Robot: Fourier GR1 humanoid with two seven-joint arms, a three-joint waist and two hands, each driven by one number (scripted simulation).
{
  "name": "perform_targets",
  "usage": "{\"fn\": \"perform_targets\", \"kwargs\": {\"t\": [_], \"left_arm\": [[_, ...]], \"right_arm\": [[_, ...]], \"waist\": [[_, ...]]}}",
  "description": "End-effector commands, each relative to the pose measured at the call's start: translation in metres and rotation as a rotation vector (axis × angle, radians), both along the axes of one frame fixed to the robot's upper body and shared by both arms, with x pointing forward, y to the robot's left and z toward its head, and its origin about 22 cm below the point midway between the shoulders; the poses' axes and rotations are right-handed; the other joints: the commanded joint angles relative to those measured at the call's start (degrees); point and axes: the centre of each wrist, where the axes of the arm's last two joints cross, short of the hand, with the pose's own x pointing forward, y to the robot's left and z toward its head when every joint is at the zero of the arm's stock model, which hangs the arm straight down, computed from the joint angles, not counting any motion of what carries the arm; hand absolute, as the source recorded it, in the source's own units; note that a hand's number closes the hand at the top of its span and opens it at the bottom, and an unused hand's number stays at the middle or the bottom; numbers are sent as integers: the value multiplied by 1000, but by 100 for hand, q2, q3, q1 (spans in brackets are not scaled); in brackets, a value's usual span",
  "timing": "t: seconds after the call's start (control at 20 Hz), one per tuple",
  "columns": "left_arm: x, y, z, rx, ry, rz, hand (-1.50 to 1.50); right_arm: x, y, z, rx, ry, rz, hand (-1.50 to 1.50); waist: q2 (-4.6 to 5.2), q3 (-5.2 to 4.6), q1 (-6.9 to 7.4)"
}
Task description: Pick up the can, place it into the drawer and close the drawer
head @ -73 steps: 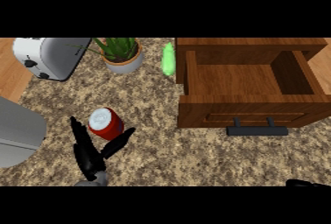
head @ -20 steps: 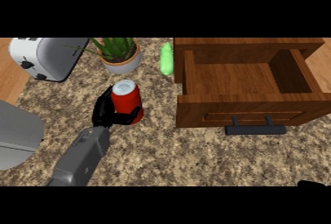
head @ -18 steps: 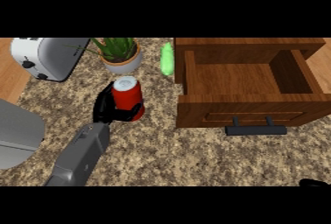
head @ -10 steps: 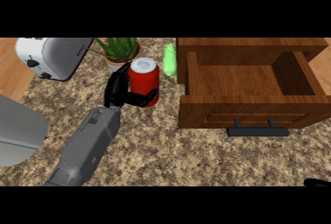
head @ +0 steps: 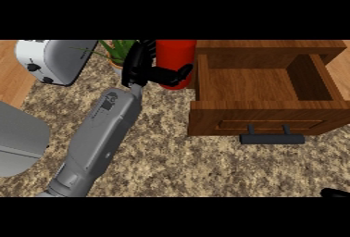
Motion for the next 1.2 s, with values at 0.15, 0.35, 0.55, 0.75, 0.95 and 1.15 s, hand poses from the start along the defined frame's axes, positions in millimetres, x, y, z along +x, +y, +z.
{"fn": "perform_targets", "kwargs": {"t": [0.15,0.35,0.55,0.75,0.95,1.15], "left_arm": [[11,-43,75,41,-15,-15,150],[5,-63,97,71,-26,-29,150],[12,-78,117,99,-40,-49,150],[20,-91,147,93,-4,-35,150],[20,-110,155,138,2,-30,150],[15,-126,164,191,5,-10,150]], "right_arm": [[-2,3,8,11,20,17,-150],[-1,3,8,-6,0,2,-150],[14,1,2,8,-17,-11,-150],[-1,8,11,-9,-23,13,-150],[6,7,14,2,-28,22,-150],[27,6,0,-3,-19,31,-150]], "waist": [[22,-3,-75],[18,-3,-55],[37,-1,-74],[43,-1,-132],[69,2,-255],[81,9,-291]]}}
